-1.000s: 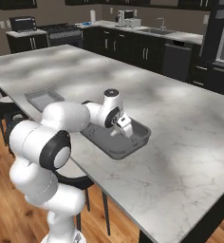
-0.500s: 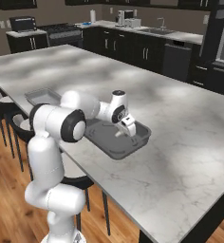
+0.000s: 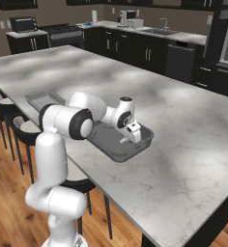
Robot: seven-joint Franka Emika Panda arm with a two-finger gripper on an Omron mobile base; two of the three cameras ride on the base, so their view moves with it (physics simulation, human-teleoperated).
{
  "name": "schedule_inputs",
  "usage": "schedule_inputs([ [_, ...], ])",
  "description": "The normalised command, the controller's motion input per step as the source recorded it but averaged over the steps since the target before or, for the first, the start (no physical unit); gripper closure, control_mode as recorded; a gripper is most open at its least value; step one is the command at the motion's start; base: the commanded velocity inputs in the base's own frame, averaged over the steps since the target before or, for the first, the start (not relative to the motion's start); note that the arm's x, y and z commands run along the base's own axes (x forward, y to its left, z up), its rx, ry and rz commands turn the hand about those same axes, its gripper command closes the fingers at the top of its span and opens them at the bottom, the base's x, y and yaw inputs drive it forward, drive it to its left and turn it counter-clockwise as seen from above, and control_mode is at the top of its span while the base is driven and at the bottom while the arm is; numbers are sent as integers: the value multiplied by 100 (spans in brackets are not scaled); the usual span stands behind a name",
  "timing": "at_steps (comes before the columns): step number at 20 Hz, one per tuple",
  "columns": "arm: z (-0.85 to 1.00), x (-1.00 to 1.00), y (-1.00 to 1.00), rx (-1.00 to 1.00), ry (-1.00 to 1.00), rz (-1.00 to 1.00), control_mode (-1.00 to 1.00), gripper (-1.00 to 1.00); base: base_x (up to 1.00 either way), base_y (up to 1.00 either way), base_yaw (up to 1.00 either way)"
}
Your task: Place the cold items (mushroom and tomato) from the fridge in one tupperware on the dining counter. Place the warm items (kebab skewer and hot dog) in the stove area in another tupperware.
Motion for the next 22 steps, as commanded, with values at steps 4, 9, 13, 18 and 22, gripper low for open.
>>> schedule_inputs([
  [4,0,5,-12,12,-6,0,-100,-100,0,0,0],
  [9,11,5,-13,15,-9,0,-100,-100,0,0,0],
  [13,86,0,-15,10,-19,0,-100,-100,0,0,0],
  [18,89,-55,-15,1,-28,-2,-100,-100,0,0,0],
  [22,5,-100,8,-10,-6,-14,-100,-100,0,0,0],
])
